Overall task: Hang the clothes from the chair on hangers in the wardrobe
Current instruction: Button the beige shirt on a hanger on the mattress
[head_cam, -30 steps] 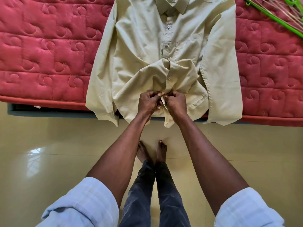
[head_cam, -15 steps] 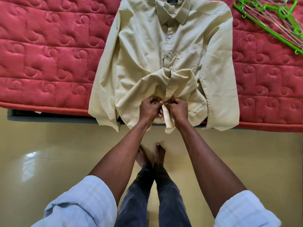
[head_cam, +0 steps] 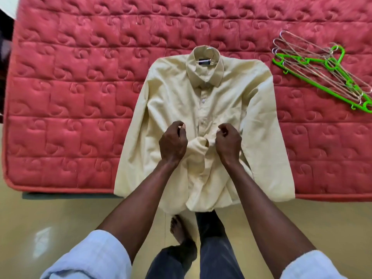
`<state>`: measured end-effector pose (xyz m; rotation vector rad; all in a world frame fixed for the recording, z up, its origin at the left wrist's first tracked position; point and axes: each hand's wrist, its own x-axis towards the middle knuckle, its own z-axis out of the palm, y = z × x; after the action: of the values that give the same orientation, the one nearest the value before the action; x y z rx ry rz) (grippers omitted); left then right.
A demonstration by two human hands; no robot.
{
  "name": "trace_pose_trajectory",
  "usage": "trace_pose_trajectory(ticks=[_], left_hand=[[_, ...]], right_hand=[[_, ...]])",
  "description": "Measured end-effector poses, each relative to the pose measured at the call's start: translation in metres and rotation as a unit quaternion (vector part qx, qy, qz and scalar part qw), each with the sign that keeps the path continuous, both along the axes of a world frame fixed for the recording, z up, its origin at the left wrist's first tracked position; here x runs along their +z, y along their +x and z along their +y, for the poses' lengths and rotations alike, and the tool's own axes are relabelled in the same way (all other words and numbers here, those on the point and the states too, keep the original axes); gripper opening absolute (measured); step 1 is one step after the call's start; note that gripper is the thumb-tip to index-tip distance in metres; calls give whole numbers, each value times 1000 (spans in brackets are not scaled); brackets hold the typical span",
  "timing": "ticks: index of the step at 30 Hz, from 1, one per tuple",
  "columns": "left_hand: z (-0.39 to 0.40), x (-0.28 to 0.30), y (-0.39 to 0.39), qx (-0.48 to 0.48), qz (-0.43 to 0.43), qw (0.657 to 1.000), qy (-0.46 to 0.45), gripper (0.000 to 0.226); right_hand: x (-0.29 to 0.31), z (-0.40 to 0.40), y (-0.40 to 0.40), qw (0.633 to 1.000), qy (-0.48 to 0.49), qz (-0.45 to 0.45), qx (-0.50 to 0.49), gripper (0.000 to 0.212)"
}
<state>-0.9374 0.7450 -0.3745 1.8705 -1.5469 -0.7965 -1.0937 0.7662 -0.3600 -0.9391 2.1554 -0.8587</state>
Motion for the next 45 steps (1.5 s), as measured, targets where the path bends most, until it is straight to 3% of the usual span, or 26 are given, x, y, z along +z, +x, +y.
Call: trace_pose_trajectory(ticks=[6,13,16,19,22,25,30,34,37,45], left_hand=[[-129,-23,-39,-93,-74,991,-62,27],[-224,-39,-60,-69,-149,984,-66,47],[-248,-42,-61,-90,-164,981,-47,57],[-263,-43,-60,-137,-187,972,-42,60],[-274,-42,-57,-163,-179,970,-4,63],[-280,-39,-55,-157,-155,975,21,59],[-281,-9,-48,-143,-97,985,-30,39],[-278,29,-44,-118,-51,990,-60,44],[-268,64,-35,-144,-42,986,-68,53],[-178,208,9,-174,9,980,-95,26]], right_hand=[[-22,-128,-40,975,-42,128,176,42],[-30,-231,-62,954,-122,194,193,17],[-34,-270,-57,936,-87,273,204,15],[-40,-293,-54,919,9,334,210,17],[-42,-307,-51,937,82,288,181,22],[-39,-315,-53,961,95,214,149,25],[0,-325,-63,978,-17,133,160,16],[48,-325,-62,977,-83,73,182,13],[94,-306,-50,963,-116,70,234,15],[231,-194,-11,933,-218,122,259,11]])
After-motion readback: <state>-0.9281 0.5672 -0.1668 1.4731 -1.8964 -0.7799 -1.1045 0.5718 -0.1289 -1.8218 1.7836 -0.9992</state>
